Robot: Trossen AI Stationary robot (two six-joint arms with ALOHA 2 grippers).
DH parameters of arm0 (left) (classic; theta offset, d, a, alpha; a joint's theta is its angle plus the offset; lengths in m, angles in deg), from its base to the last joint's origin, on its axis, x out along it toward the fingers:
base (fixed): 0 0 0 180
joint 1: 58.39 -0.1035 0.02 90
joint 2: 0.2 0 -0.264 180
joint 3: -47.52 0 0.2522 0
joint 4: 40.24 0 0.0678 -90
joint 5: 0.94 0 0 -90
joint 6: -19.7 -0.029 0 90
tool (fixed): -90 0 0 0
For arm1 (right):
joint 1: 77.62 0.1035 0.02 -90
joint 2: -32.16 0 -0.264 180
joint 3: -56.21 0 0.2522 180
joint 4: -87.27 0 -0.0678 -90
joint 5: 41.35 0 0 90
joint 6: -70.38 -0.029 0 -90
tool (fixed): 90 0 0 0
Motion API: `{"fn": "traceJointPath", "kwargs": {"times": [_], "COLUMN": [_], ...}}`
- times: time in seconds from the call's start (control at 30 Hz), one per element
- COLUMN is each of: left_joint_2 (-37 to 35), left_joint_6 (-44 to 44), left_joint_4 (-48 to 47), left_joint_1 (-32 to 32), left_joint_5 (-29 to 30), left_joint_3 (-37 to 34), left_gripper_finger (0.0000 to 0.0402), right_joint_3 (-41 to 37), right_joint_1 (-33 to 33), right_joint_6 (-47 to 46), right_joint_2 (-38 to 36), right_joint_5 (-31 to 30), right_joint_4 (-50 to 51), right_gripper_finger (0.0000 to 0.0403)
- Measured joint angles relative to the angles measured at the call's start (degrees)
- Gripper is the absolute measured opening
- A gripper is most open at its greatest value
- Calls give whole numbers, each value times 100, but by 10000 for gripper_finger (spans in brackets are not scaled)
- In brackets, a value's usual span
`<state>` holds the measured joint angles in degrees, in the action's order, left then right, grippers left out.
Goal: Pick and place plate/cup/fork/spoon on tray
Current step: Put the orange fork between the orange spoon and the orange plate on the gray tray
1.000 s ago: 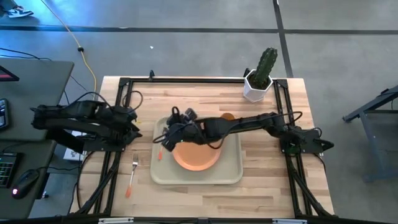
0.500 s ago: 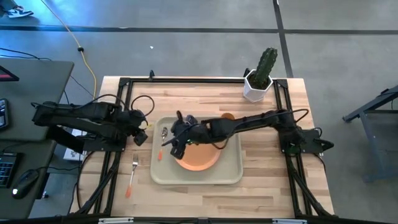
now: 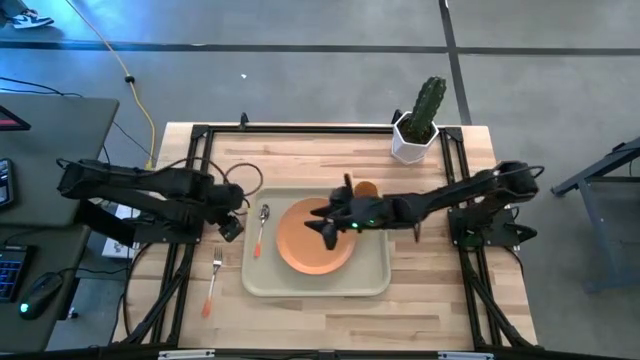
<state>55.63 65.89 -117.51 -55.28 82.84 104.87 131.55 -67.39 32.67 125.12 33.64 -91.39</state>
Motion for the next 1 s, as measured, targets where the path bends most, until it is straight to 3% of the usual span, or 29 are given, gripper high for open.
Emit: {"fn": "traceJointPath", "kwargs": {"times": [0.27,0.47,0.77,1.0], "left_joint_2": [659,691,755,1106], "left_joint_6": [-1056,-1011,-1131,-1653], "left_joint_4": [-295,723,776,807], "left_joint_1": [286,560,691,691], "left_joint_5": [-281,-1277,-487,-748], "left_joint_3": [-117,-1052,-1292,-1287], "left_gripper_finger": [173,158,138,138], "right_joint_3": [-432,-432,-430,-430], "right_joint_1": [259,259,268,268], "right_joint_6": [9,104,112,-10], "right_joint_2": [-281,-200,-198,-195], "right_joint_5": [-450,-454,-495,-495], "right_joint_4": [-27,-272,-296,-311], "right_gripper_finger": [203,203,203,204]}}
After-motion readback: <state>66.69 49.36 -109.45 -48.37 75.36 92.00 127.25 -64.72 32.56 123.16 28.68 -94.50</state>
